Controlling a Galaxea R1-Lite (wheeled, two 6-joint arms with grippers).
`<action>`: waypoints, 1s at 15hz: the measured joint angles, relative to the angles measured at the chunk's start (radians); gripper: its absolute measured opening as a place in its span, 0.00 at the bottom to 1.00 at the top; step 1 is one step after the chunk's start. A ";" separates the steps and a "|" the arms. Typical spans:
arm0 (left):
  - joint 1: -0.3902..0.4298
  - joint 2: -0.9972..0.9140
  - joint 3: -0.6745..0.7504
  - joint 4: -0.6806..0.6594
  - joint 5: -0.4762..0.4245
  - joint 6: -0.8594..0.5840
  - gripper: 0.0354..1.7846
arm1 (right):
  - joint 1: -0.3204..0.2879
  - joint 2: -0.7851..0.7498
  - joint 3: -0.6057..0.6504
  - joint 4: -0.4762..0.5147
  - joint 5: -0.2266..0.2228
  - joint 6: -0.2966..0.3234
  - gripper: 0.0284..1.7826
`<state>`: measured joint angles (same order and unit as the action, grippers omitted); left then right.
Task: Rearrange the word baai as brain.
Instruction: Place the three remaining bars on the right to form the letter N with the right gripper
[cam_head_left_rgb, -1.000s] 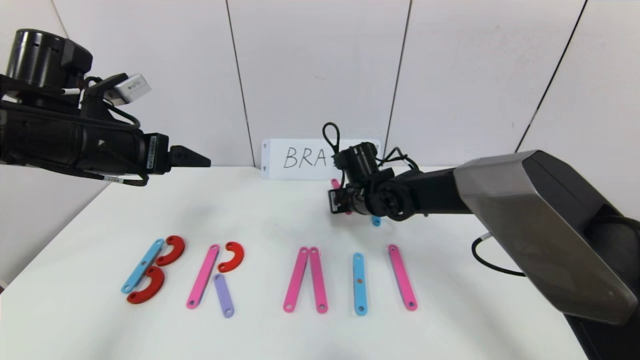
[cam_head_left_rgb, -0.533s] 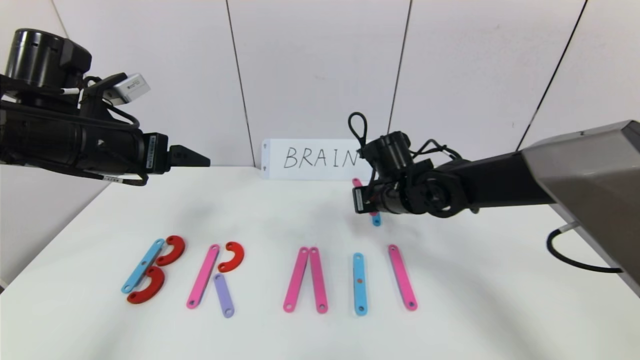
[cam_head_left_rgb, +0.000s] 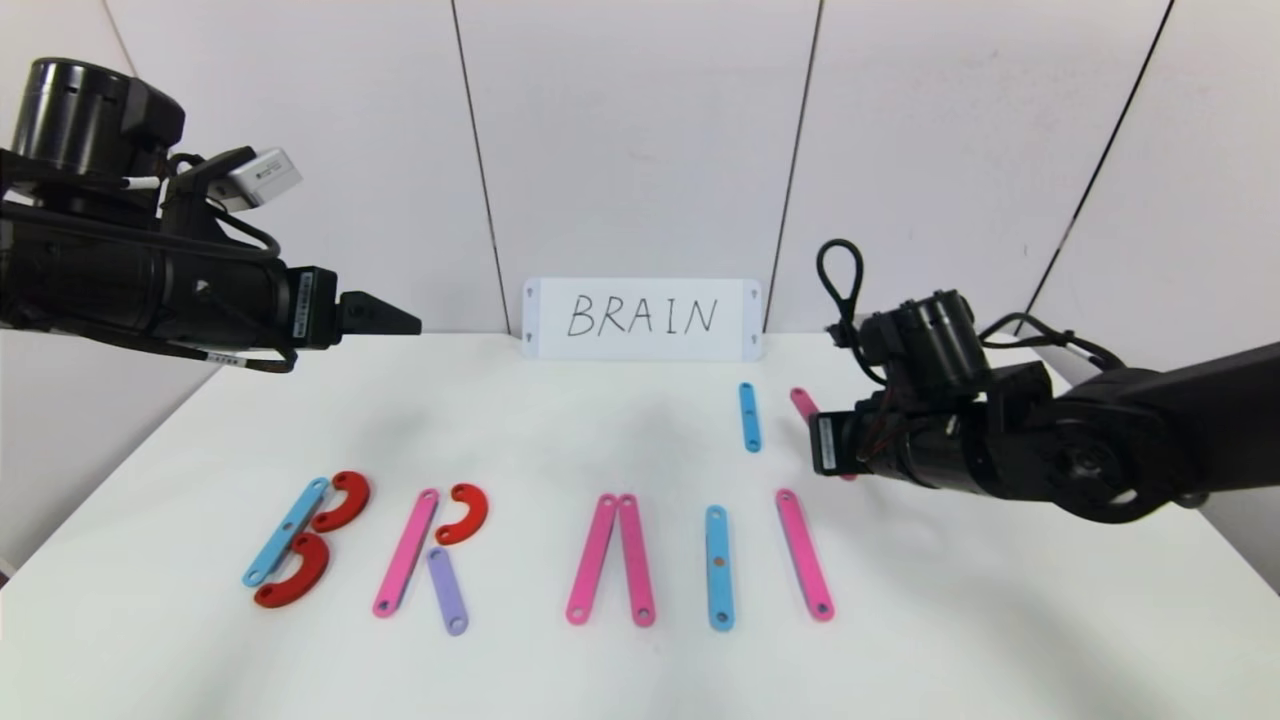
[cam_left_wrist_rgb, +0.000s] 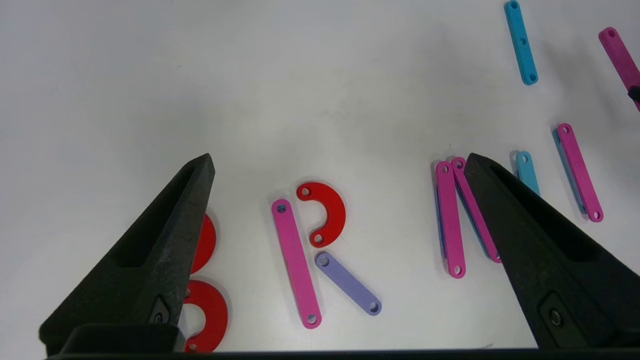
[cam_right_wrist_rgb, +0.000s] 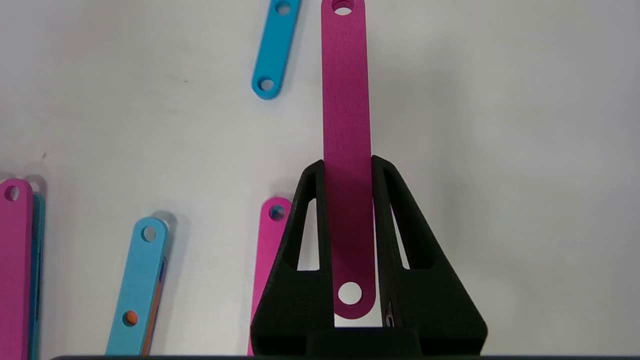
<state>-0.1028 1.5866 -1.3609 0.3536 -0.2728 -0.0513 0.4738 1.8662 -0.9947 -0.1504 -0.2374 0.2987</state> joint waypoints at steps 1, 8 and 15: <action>0.000 0.000 0.000 0.000 0.000 0.000 0.98 | -0.005 -0.023 0.042 -0.011 -0.004 0.037 0.14; 0.000 -0.002 0.000 0.000 0.000 0.000 0.98 | -0.016 -0.107 0.263 -0.021 -0.019 0.153 0.14; 0.000 -0.004 0.000 0.002 -0.002 0.000 0.98 | -0.023 -0.083 0.340 -0.149 -0.014 0.165 0.14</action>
<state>-0.1028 1.5821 -1.3609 0.3553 -0.2745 -0.0515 0.4513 1.7834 -0.6551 -0.2996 -0.2511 0.4640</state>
